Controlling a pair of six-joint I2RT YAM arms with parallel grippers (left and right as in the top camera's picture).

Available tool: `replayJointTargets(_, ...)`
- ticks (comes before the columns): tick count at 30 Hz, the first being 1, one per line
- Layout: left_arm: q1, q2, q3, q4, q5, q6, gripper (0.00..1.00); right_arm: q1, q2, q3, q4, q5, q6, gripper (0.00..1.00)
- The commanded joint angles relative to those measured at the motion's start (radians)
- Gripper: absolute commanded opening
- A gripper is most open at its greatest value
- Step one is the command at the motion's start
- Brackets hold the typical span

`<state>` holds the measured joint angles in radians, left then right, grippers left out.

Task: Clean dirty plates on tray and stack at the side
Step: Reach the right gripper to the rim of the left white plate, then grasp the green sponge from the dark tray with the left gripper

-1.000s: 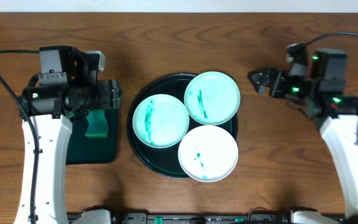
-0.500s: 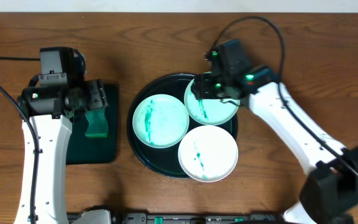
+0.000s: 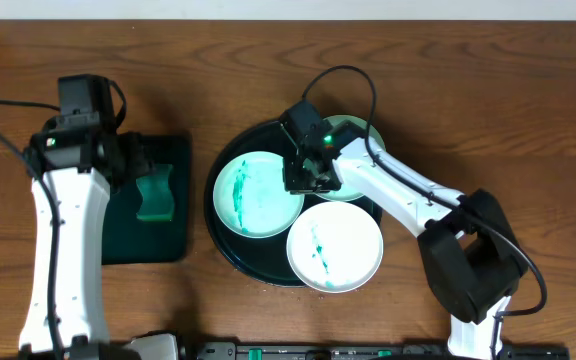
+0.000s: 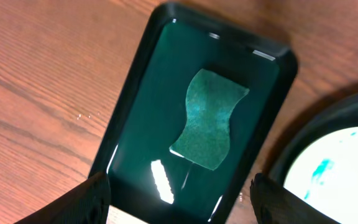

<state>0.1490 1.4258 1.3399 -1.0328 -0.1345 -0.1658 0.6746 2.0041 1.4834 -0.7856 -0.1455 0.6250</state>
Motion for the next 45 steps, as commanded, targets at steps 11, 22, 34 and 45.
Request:
replayJointTargets(11,0.003,0.174,0.003,0.003,-0.016,-0.020,0.73,0.032,0.091,0.006,-0.012,0.055,0.059,0.25)
replayJointTargets(22,0.003,0.176,0.003,0.018,-0.016,-0.020,0.73,0.033,0.087,0.016,-0.011,0.059,0.049,0.33)
replayJointTargets(34,0.003,0.176,0.003,0.018,-0.016,-0.020,0.73,0.033,0.101,0.056,-0.050,0.070,0.024,0.37)
replayJointTargets(45,0.003,0.180,0.000,0.016,-0.012,-0.019,0.73,0.034,0.151,0.056,-0.004,0.066,0.032,0.17)
